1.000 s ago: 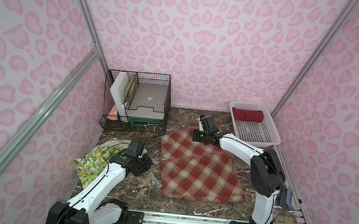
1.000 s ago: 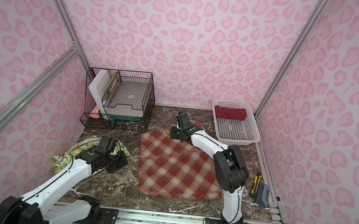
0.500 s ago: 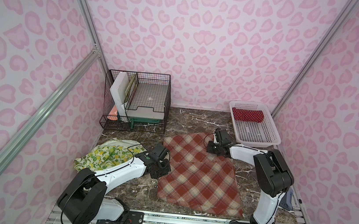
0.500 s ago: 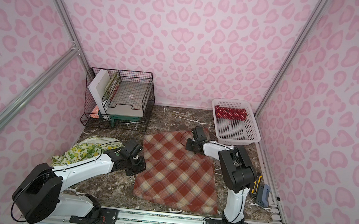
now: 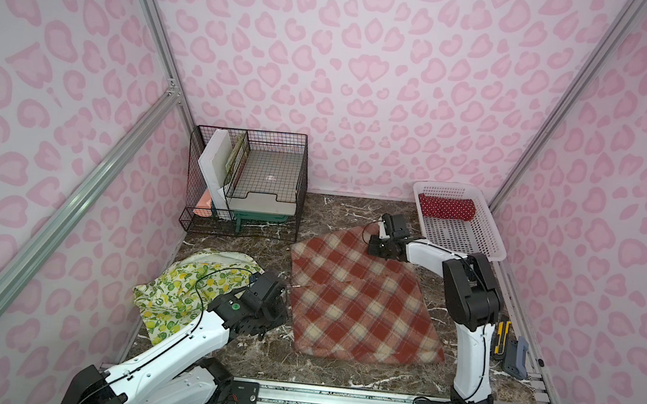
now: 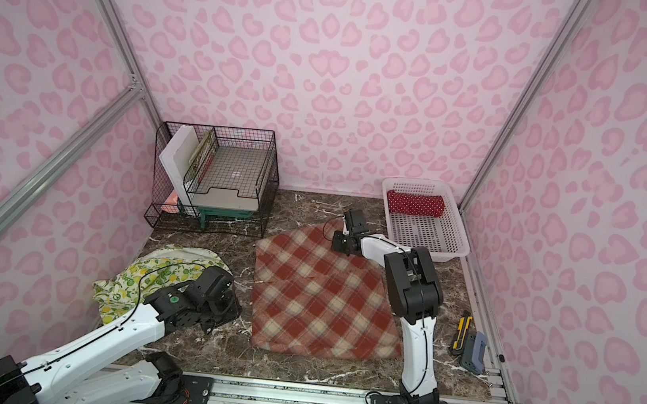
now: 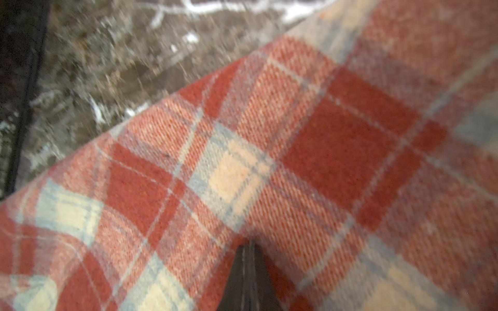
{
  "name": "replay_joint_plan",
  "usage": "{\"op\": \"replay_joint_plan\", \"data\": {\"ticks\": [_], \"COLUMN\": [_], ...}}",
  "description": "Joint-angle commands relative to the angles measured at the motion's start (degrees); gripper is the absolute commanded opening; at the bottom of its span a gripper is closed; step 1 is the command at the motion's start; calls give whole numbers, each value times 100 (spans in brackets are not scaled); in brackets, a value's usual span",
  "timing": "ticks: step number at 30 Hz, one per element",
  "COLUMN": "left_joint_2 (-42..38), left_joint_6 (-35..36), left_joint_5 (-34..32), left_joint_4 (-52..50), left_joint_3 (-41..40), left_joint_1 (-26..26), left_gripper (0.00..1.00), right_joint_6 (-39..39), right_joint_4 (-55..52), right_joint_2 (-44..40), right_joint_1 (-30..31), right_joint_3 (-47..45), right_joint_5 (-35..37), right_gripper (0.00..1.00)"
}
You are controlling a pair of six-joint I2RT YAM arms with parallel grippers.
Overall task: Roll up the skirts
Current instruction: Flatten out the skirt at the center of the board.
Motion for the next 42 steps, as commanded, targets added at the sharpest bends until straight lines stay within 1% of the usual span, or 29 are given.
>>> {"op": "replay_joint_plan", "data": {"ticks": [1,3,5,6,8,10,13,15,17,19,22,26,29,31,34,38,41,42], "left_joint_2": [-49,-131,-307,-401,-576,-644,-557,-398,-161,-35,65,338,737,898,959,929,916,928], "left_joint_6": [-131,-241,-414,-510,-792,-1064,-1278,-1373,-1519,-1602,-1732,-1743,-1669,-1626,-1640,-1650,-1641,-1647], "left_joint_5": [-189,-136,-17,63,229,273,85,6,-202,-378,-410,-344,-288,-182,-8,168,214,200], "left_joint_4": [-440,-488,-393,-286,79,453,576,722,776,876,1044,1638,1881,2010,1991,2072,1920,1932], "left_joint_3": [-38,-139,-330,-438,-718,-875,-768,-710,-684,-730,-894,-1003,-837,-778,-809,-959,-955,-966], "left_joint_1": [3,3,-10,-29,-186,-495,-1067,-1351,-1636,-1844,-1929,-1957,-1966,-1966,-1974,-1974,-2039,-2069], "left_gripper": [31,39,52,57,62,65,66,66,65,64,62,61,61,63,62,56,48,42], "right_joint_6": [17,120,189,240,313,295,257,218,152,110,45,193,301,342,450,568,652,698], "right_joint_4": [-1120,-1066,-986,-943,-795,-797,-842,-894,-1032,-1081,-1247,-1290,-1372,-1484,-1673,-2002,-2385,-2454], "right_joint_2": [511,504,390,204,12,-117,-389,-642,-946,-1308,-1903,-3062,-4016,-4562,-5255,-5809,-6150,-6285], "right_joint_1": [-16,-12,-21,-29,-75,-91,-100,-97,-100,-102,-131,-293,-504,-616,-680,-689,-698,-745], "right_joint_3": [367,336,152,66,-111,-132,-116,-140,-174,-363,-757,-2084,-3154,-3749,-4294,-4454,-4441,-4503], "right_joint_5": [5,128,200,253,244,252,294,370,482,590,821,1039,1131,1178,1177,1174,1384,1423], "right_gripper": [0,0,0,0,0,0,7,15,21,23,25,26,29,29,29,27,27,27]}}
